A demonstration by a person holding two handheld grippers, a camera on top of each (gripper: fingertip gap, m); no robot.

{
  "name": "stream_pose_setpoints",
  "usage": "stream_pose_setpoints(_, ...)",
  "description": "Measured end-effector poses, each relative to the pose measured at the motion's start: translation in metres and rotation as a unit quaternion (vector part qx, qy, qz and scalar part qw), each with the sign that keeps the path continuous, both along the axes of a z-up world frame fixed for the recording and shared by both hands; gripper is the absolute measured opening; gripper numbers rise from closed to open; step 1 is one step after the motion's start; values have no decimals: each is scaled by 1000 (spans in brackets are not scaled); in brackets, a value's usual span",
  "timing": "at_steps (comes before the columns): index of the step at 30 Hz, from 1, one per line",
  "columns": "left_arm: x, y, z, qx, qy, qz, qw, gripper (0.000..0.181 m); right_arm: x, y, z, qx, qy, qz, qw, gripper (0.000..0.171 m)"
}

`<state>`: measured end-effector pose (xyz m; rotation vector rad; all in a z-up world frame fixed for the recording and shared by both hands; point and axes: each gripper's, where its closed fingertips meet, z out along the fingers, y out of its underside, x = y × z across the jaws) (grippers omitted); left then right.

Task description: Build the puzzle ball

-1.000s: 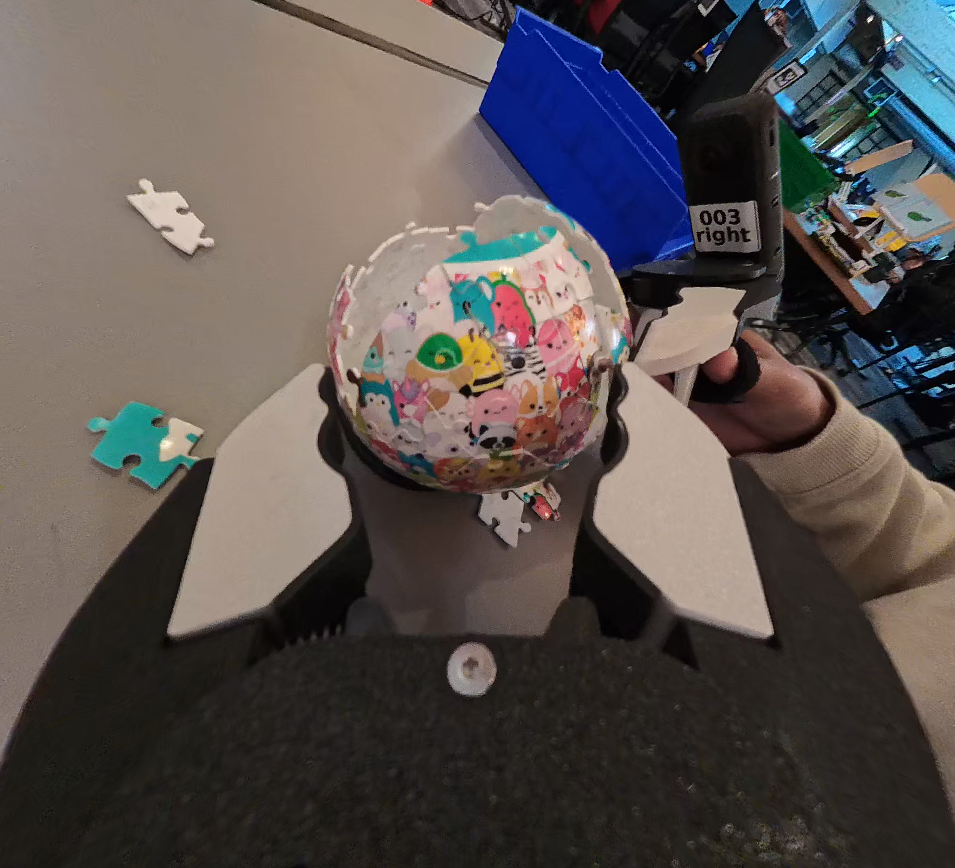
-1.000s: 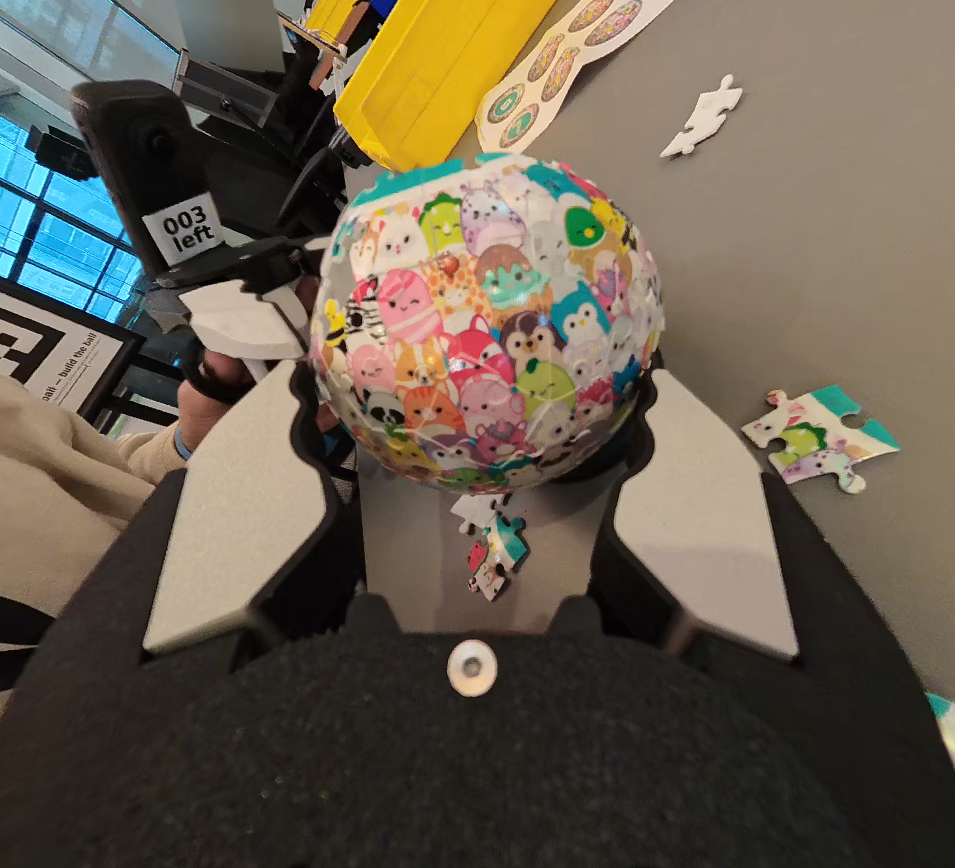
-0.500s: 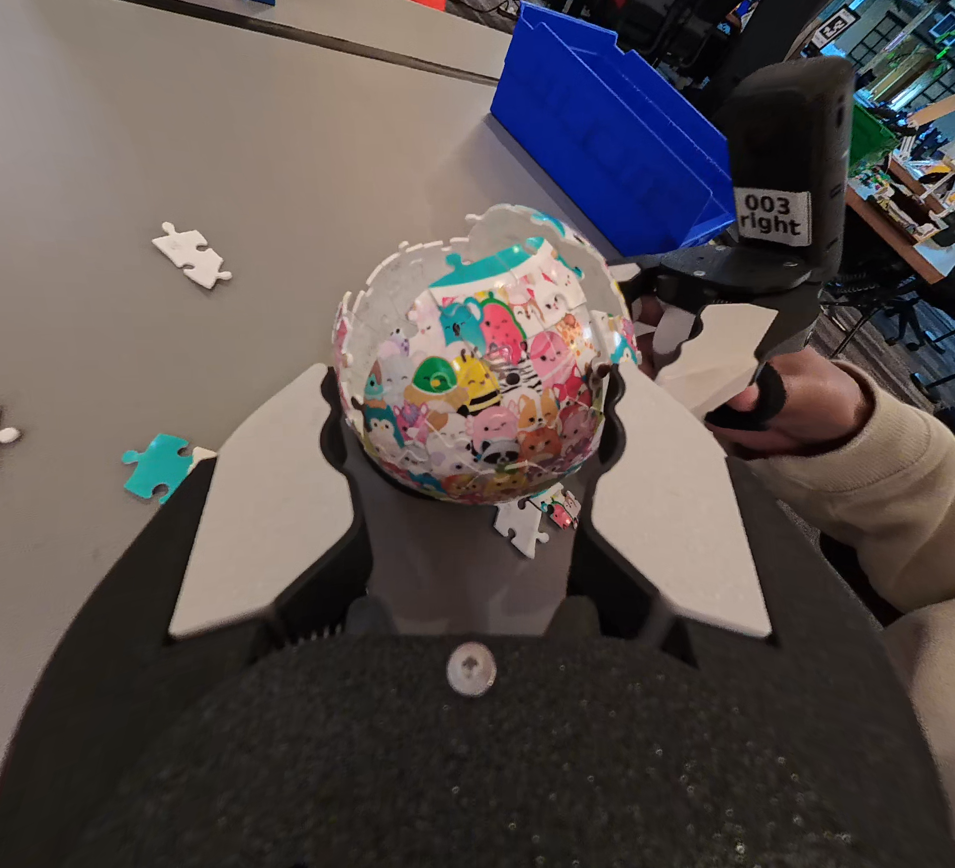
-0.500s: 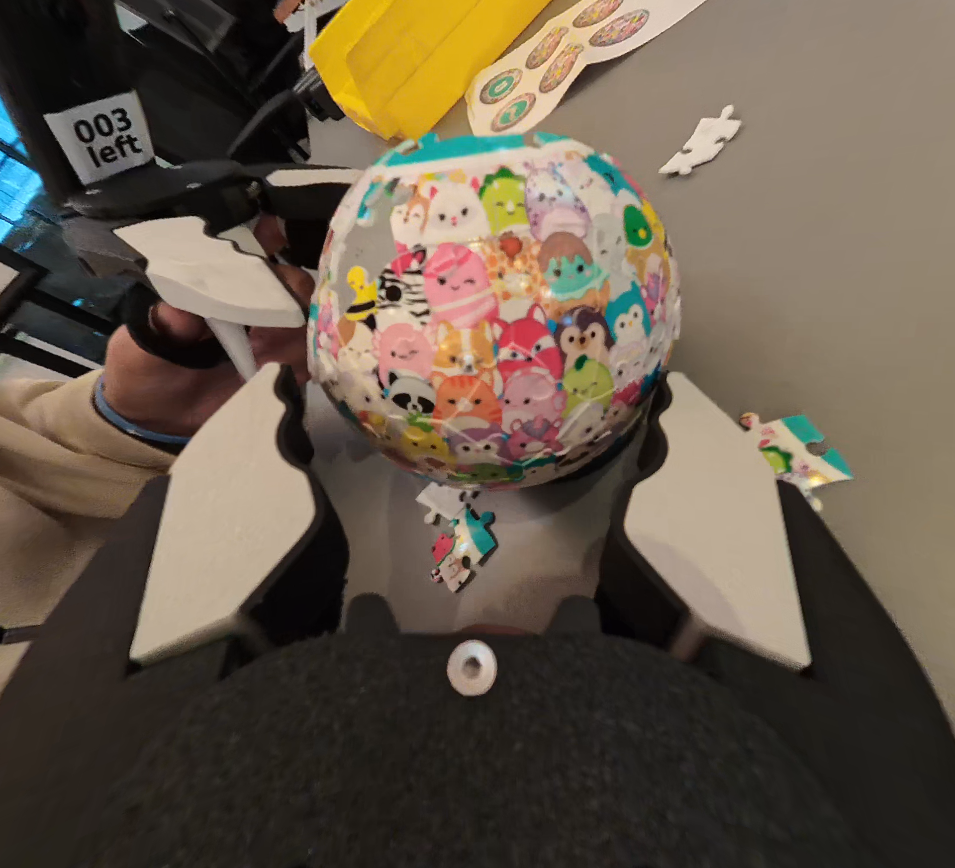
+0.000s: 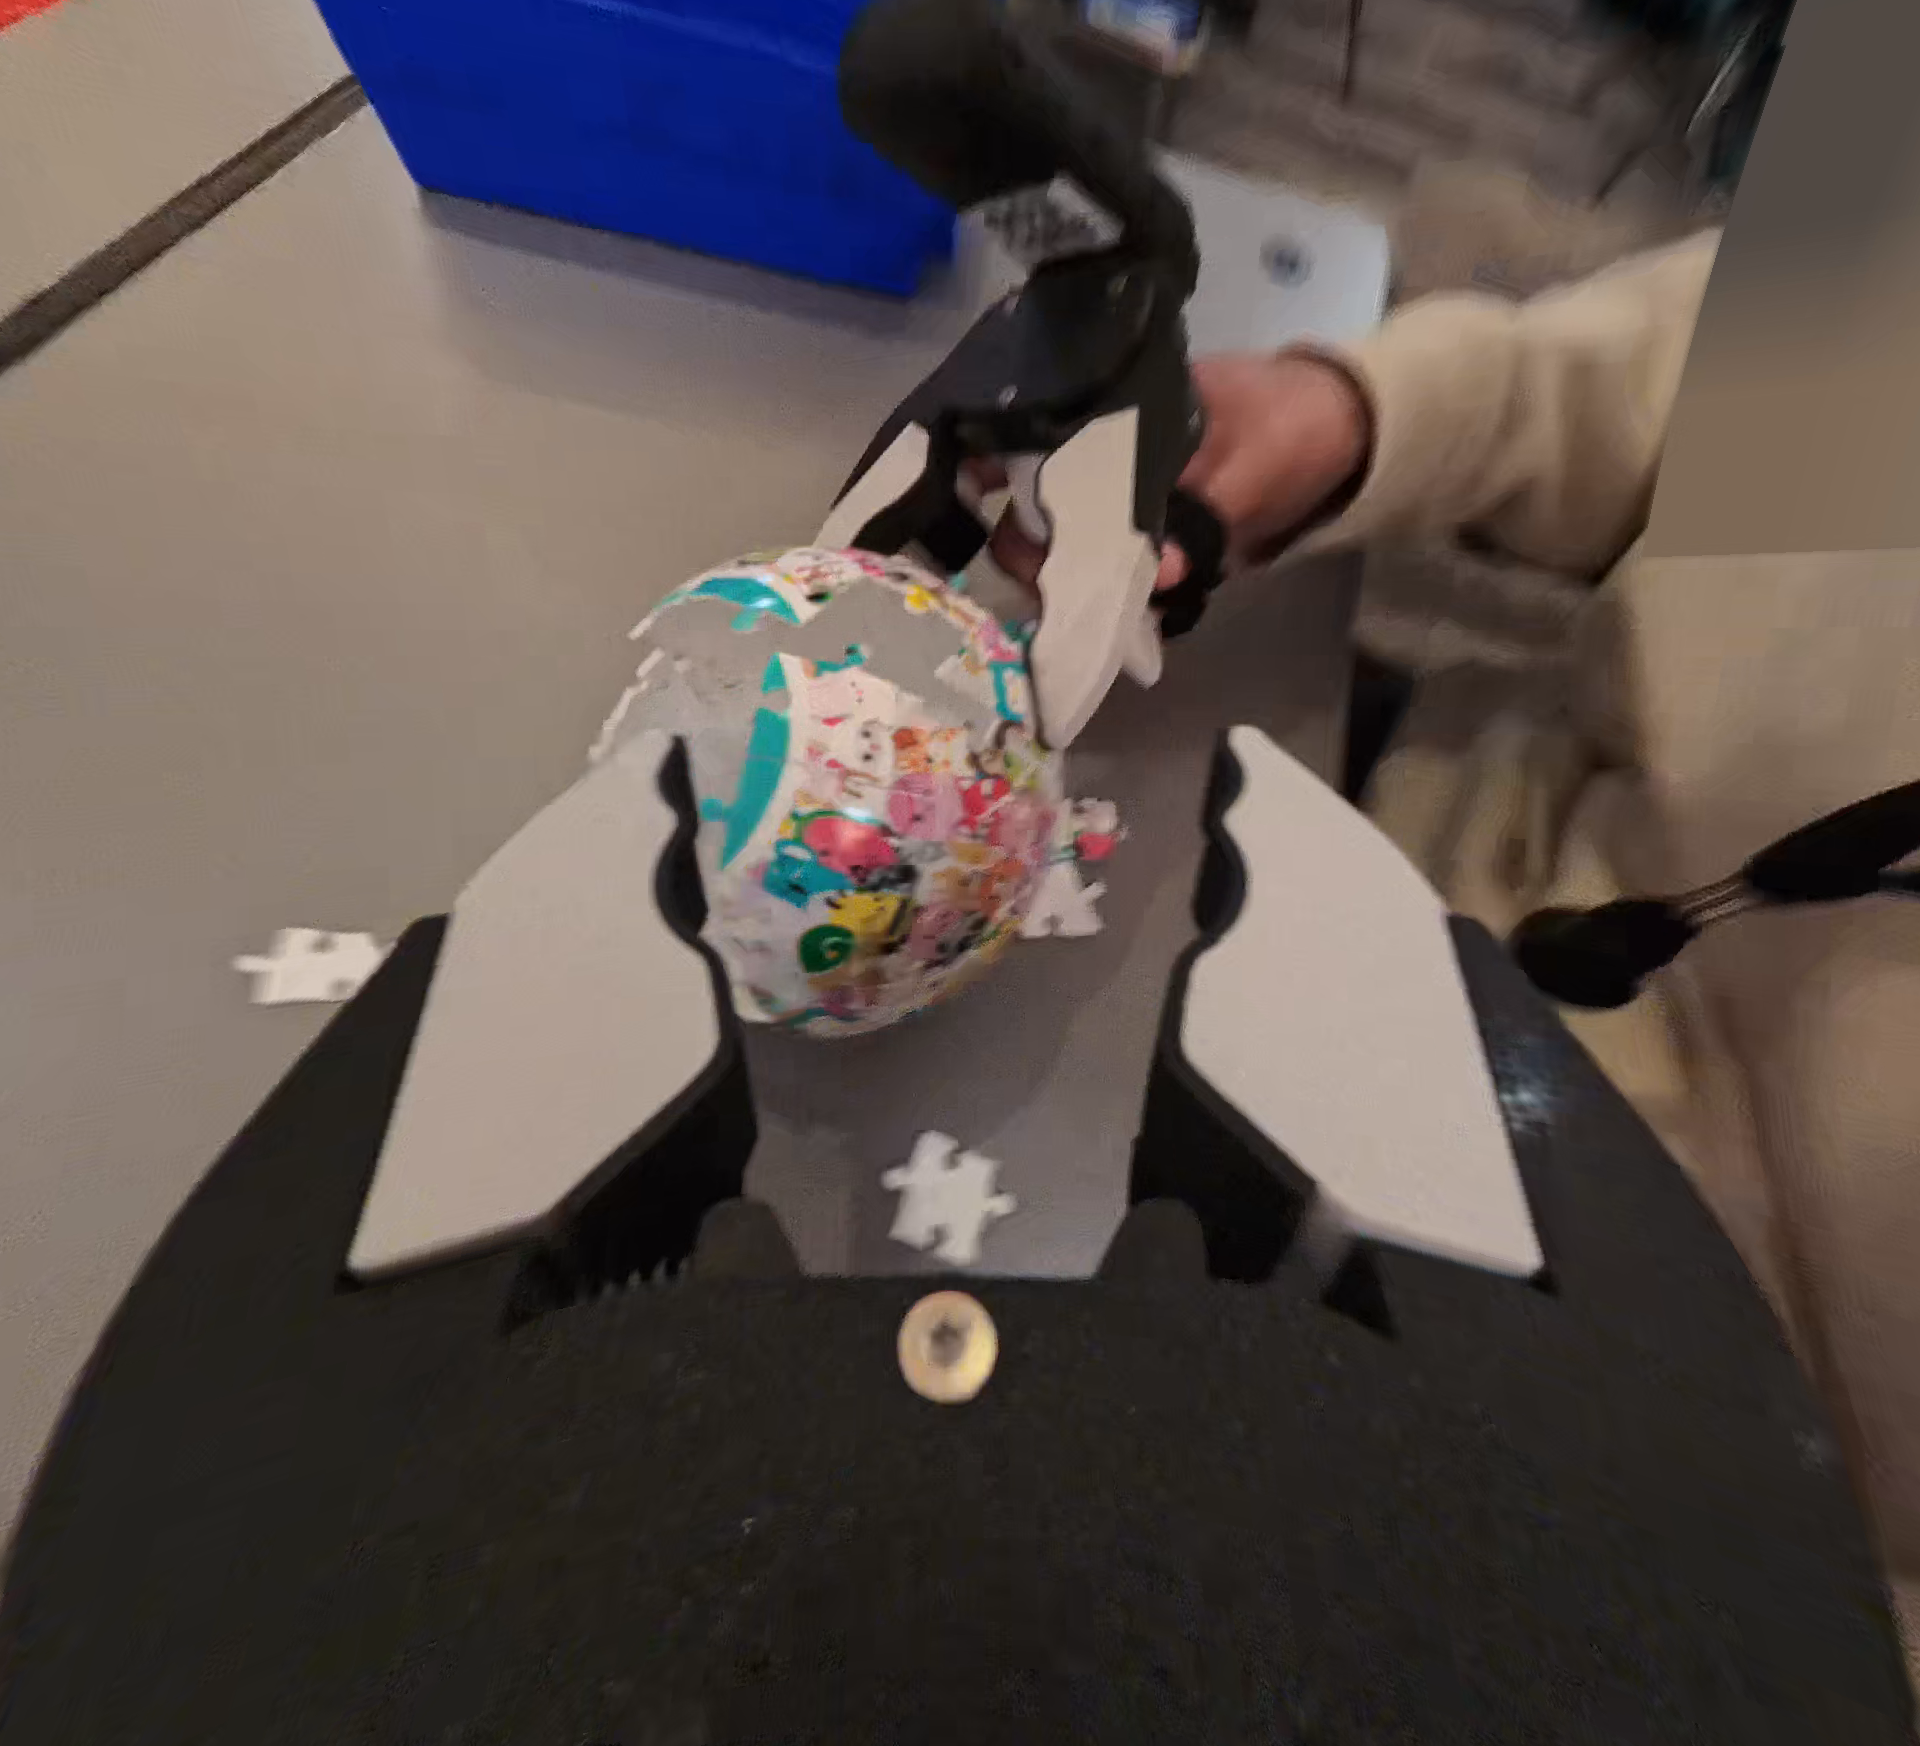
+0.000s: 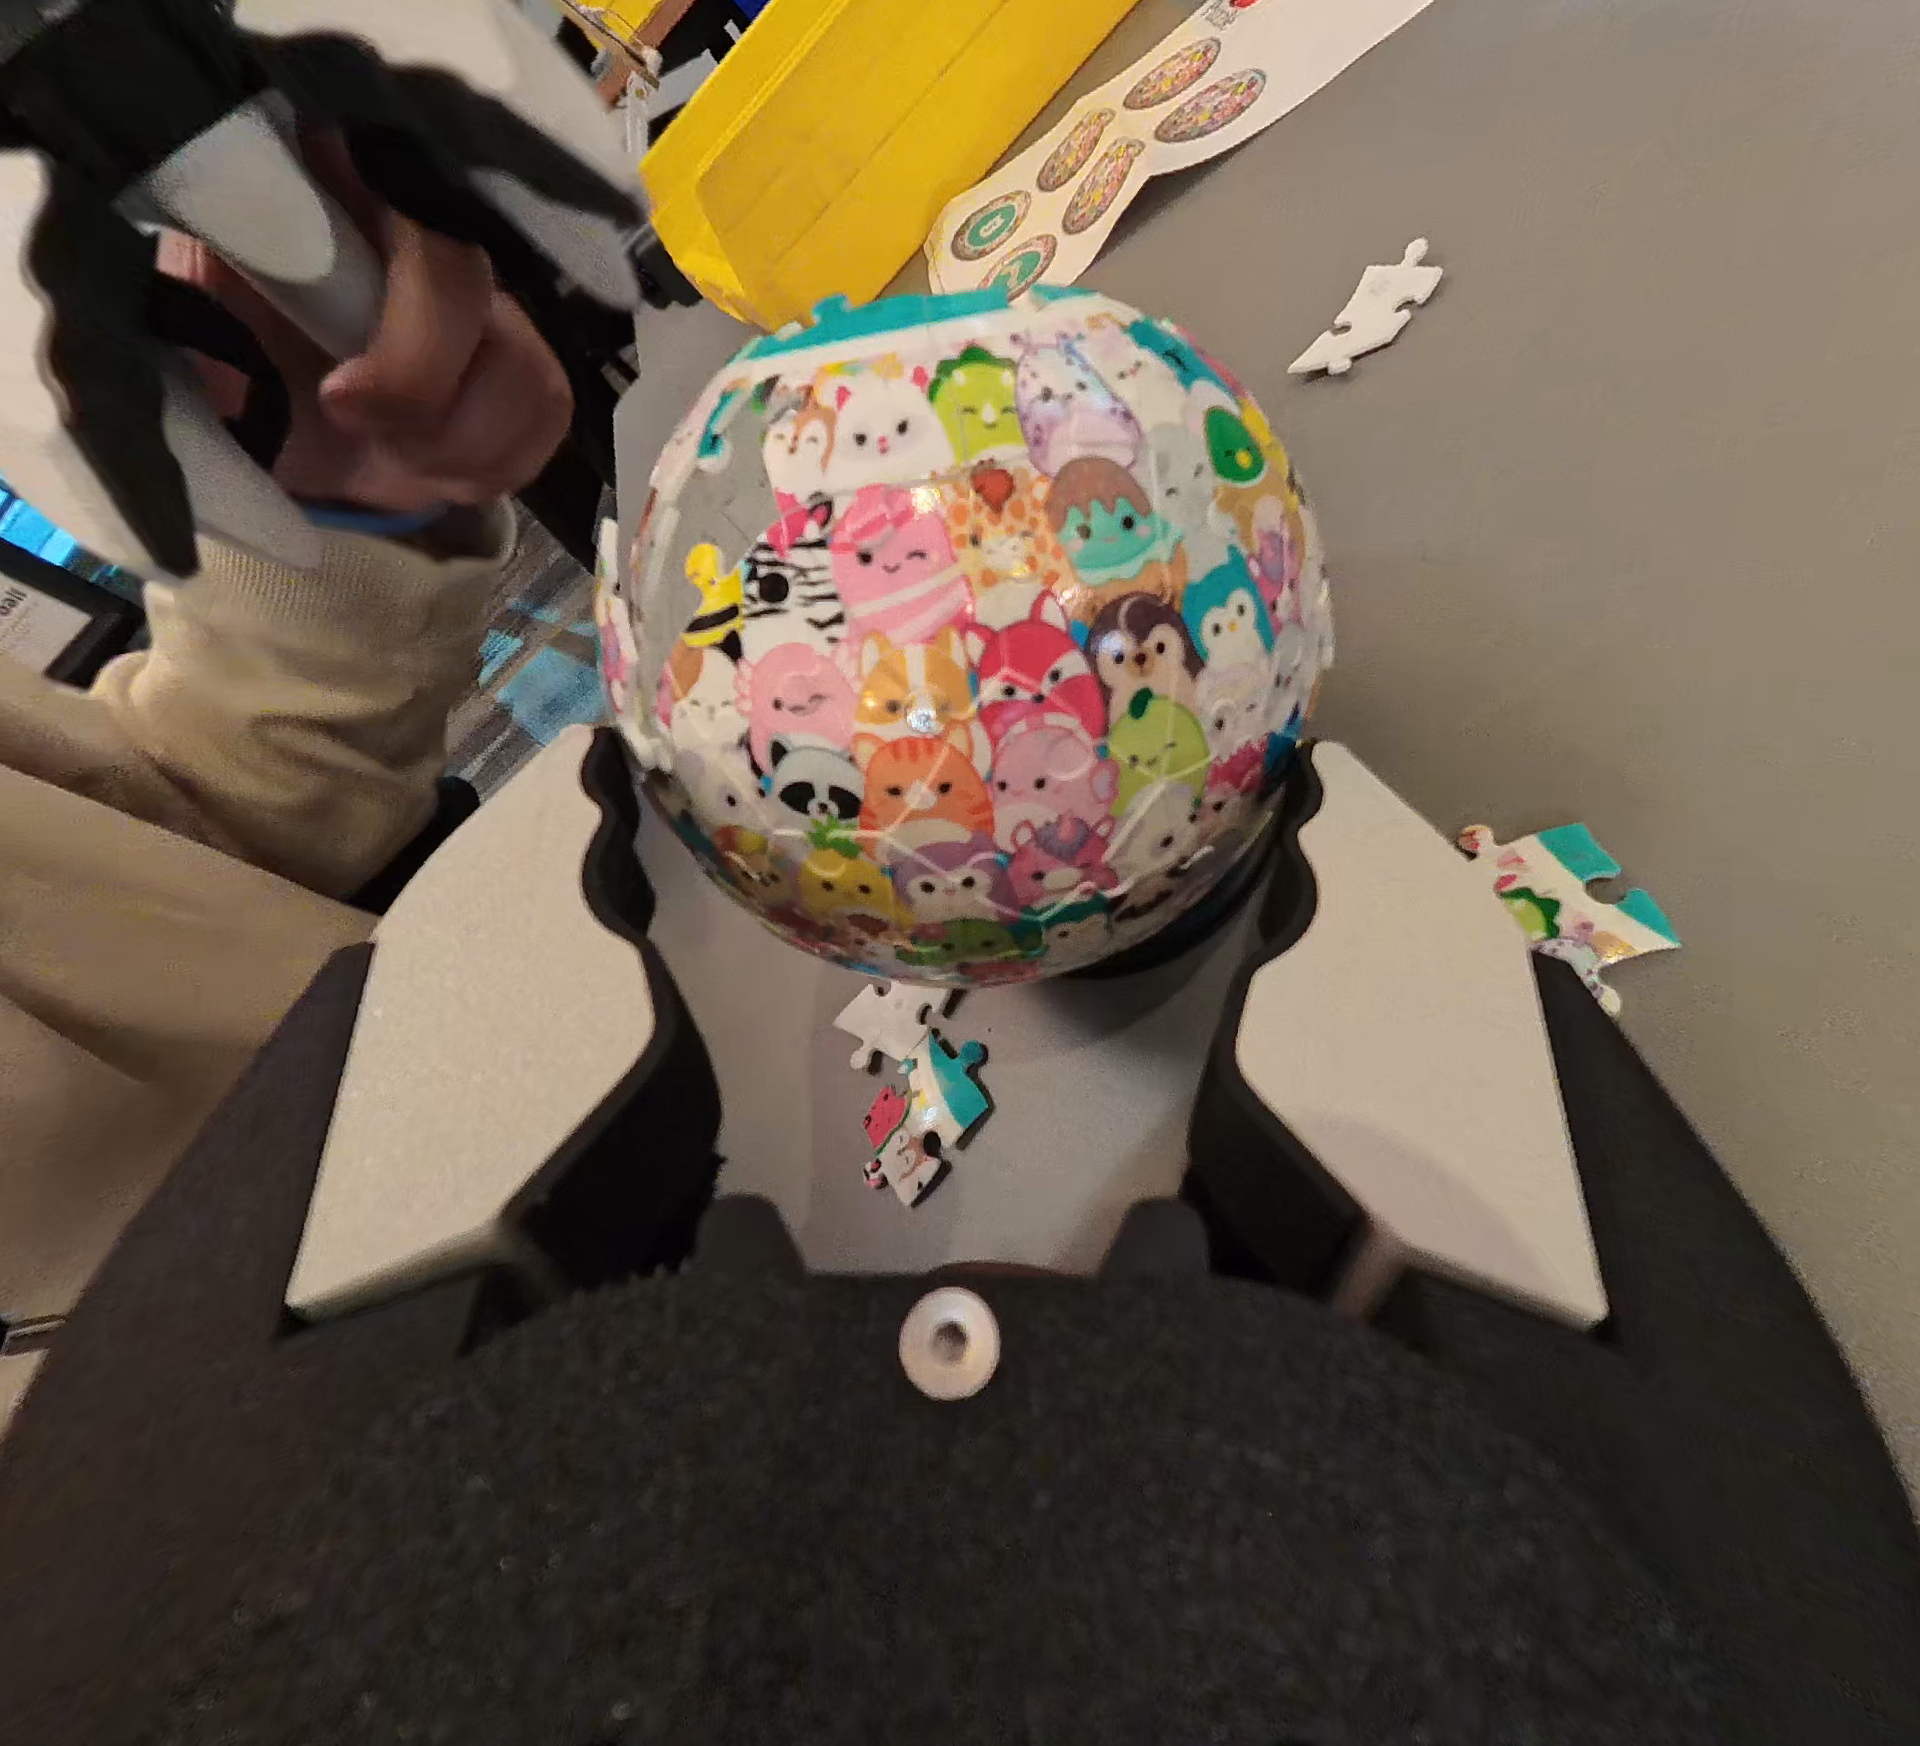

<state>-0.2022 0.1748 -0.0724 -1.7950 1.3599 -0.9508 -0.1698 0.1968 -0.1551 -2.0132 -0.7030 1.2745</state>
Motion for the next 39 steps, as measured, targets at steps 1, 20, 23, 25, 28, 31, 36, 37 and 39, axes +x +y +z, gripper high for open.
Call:
stream_pose_setpoints(1, 2, 4, -4, 30, 33, -15, 999, 103, 0, 0, 0, -2, 1, -1, 1000, 115)
stream_pose_setpoints(20, 21, -3, -41, 59, 155, -110, 980, 103, -1, 1, -3, -28, 5, -8, 1000, 114)
stream_pose_setpoints(23, 22, -2, -41, 58, 148, -105, 982, 105, 0, 1, -3, -47, 7, -13, 999, 113)
stream_pose_setpoints(25, 23, -3, -42, 56, 145, -108, 982, 102, 0, -1, -4, -48, -2, -12, 999, 113)
stream_pose_setpoints(28, 25, -6, -41, 57, 139, -115, 982, 98, 0, -1, -3, -62, -3, -17, 998, 113)
stream_pose_setpoints(31, 24, -2, -39, 67, 139, -104, 983, 98, -1, 0, -3, -64, 0, -18, 998, 113)
stream_pose_setpoints(36, 20, 1, -41, 63, 138, -91, 984, 97, -1, -1, -3, -61, -4, -15, 998, 113)
stream_pose_setpoints(37, 19, -1, -40, 64, 136, -92, 984, 92, -1, -1, -3, -62, -2, -15, 998, 113)
stream_pose_setpoints(39, 20, -10, -38, 67, 119, -95, 986, 81, 0, -1, -3, -62, 0, -14, 998, 113)
